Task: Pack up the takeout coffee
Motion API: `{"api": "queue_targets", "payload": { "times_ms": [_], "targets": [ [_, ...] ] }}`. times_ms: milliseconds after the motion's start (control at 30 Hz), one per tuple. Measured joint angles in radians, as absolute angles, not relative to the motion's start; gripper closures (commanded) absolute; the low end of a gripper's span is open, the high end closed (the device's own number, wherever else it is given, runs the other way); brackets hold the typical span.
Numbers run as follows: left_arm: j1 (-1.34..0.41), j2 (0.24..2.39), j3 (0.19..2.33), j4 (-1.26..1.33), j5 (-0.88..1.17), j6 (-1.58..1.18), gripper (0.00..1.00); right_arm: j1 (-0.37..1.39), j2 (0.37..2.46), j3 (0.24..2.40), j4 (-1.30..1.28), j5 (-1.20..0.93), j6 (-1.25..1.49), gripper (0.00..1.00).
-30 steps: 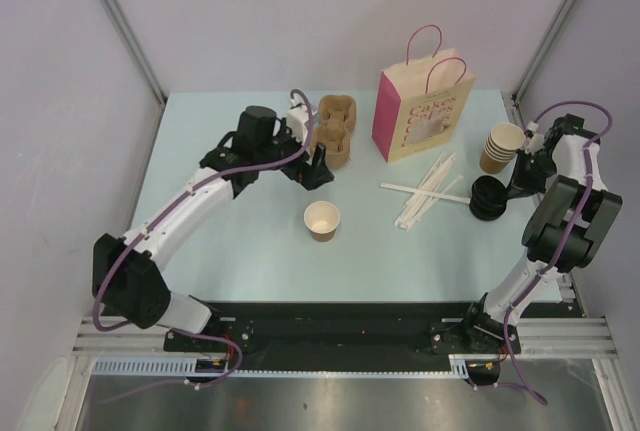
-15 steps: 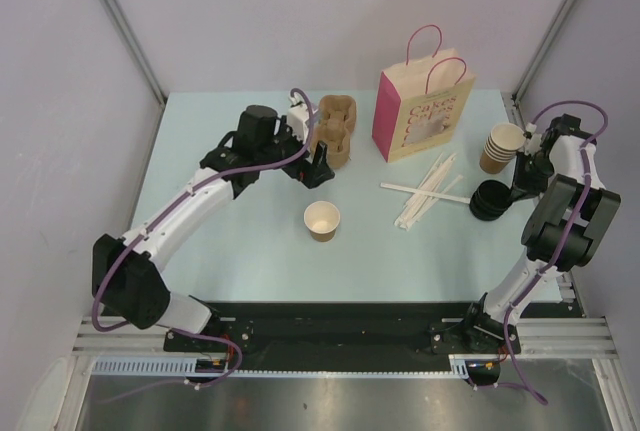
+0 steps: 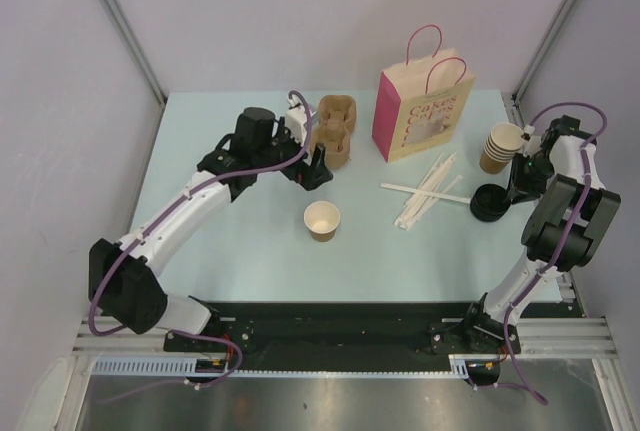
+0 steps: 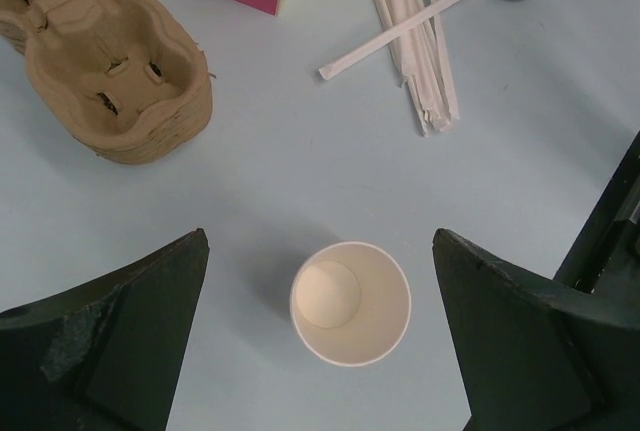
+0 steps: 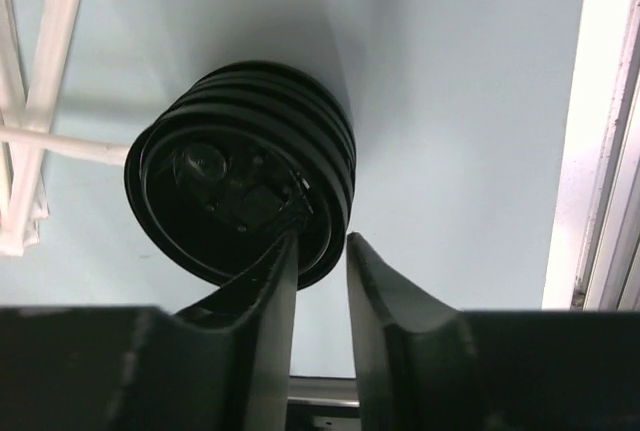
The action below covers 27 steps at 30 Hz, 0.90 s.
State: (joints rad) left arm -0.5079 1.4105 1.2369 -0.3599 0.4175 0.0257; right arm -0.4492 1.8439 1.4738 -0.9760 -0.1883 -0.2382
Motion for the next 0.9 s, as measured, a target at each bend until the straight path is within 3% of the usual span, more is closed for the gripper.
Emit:
{"api": "queue_targets", "payload": {
  "times_ms": [367,700,833,900],
  "targets": [
    [-0.508,1.363,1.193,-0.351,0.418,0.035,0.0,-0.449,1.782,1.474,-1.032,-0.194,-0.258,0.58],
    [-0.508,1.363,1.191,-0.344,0.422,0.035,0.01,-0.448,1.826,1.474,-1.01,-0.172,-0.236,0.6],
    [-0.508,1.363,1.191,-0.338,0.422,0.034,0.01,-0.446,1.864,1.478,-1.005,-0.172,-0.236,0.67],
    [-0.508,1.363,1.191,-0.337,0.422,0.034,0.0,-0.446,1.882,1.487,-1.004,-0.172,-0.234,0.77]
  ]
}}
